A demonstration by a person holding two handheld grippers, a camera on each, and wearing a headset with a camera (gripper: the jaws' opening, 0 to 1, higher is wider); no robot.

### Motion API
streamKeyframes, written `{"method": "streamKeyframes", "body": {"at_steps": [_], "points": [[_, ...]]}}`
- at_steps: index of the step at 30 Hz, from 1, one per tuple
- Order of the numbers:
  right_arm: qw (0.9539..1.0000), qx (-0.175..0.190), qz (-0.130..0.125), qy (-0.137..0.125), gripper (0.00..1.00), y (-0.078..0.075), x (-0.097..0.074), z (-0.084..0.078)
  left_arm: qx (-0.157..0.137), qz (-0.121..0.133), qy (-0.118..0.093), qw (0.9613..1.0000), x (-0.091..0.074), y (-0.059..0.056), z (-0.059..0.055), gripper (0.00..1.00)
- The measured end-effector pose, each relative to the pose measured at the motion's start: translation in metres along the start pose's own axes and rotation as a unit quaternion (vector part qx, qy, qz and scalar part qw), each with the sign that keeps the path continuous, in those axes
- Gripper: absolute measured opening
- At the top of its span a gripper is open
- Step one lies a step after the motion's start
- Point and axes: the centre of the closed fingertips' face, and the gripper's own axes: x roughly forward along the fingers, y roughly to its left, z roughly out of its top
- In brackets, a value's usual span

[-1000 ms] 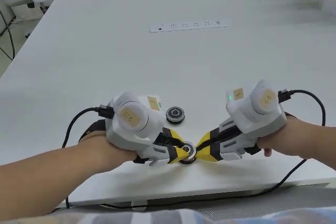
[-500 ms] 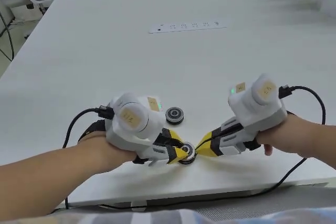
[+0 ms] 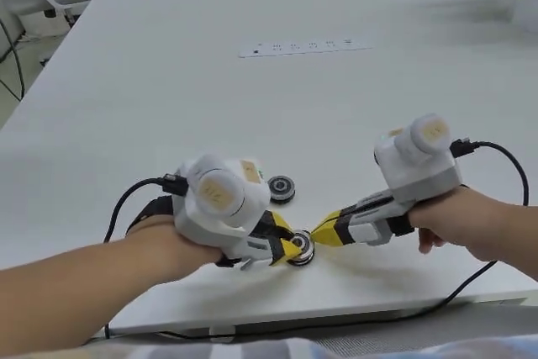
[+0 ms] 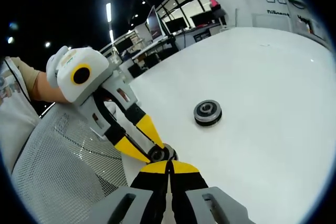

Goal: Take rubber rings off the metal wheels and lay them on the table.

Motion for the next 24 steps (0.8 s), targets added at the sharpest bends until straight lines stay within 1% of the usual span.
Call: {"method": "streamKeyframes", "body": {"at_steps": [4, 7, 15, 18, 23, 24], "points": [[1.0000, -0.002, -0.001, -0.002, 0.00, 0.000, 0.000, 0.001, -0.004, 0.004, 0.003, 1.0000, 0.000, 0.001, 0.000, 0.11], [1.0000, 0.004, 0.005, -0.006, 0.00, 0.003, -0.001, 0.002, -0.003, 0.005, 0.005, 1.0000, 0.000, 0.001, 0.000, 0.11], [0.9999, -0.006, 0.014, -0.003, 0.00, 0.012, 0.002, 0.003, -0.005, 0.006, 0.006, 0.9999, 0.000, 0.001, 0.000, 0.11], [0.9998, -0.004, 0.017, -0.005, 0.00, 0.013, 0.002, 0.003, -0.005, 0.006, 0.007, 0.9999, 0.000, 0.001, -0.001, 0.11], [0.9996, -0.009, 0.027, -0.004, 0.00, 0.021, 0.004, 0.004, -0.005, 0.007, 0.006, 0.9999, 0.000, 0.001, -0.001, 0.11], [0.9991, -0.008, 0.040, -0.007, 0.00, 0.026, 0.005, 0.005, -0.004, 0.007, 0.006, 0.9999, 0.000, 0.001, 0.000, 0.11]]}}
